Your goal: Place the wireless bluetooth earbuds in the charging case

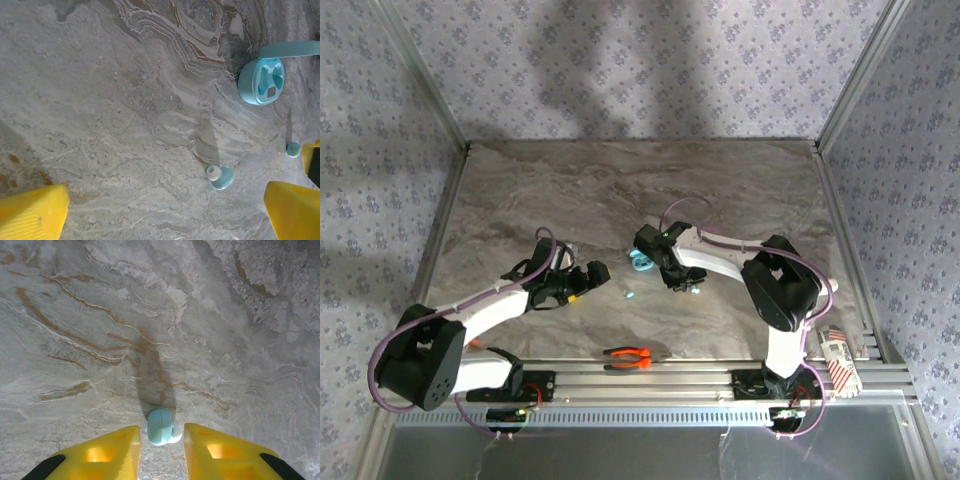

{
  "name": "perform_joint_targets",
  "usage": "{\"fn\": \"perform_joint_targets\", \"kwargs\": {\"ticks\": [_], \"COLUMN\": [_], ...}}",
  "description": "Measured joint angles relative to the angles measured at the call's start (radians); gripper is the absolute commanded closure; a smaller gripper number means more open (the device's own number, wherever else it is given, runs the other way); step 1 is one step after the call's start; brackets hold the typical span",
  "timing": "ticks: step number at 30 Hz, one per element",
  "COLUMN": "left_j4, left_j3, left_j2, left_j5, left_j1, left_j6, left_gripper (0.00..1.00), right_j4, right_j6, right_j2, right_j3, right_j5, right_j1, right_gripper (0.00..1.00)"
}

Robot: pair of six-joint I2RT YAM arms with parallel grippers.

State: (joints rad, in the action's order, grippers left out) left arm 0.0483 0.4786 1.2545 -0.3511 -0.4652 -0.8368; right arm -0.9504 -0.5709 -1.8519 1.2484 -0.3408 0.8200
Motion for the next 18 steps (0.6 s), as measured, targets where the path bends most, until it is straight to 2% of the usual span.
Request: {"fn": "perform_joint_targets", "kwargs": {"ticks": [18], "left_j4": [0.000], "left_j3": [-0.001], "left_j2": [-0.004], "left_j5": [0.000], "left_j1": [0.001], "left_j6": [0.003], "left_gripper": [0.00], "right_j4": [-0.011], "right_j6": [-0.042], "right_j2": [-0.037], "right_j3": [-0.003], "right_j5": [-0.011], "right_j1": [0.005], "right_gripper": [0.69]}}
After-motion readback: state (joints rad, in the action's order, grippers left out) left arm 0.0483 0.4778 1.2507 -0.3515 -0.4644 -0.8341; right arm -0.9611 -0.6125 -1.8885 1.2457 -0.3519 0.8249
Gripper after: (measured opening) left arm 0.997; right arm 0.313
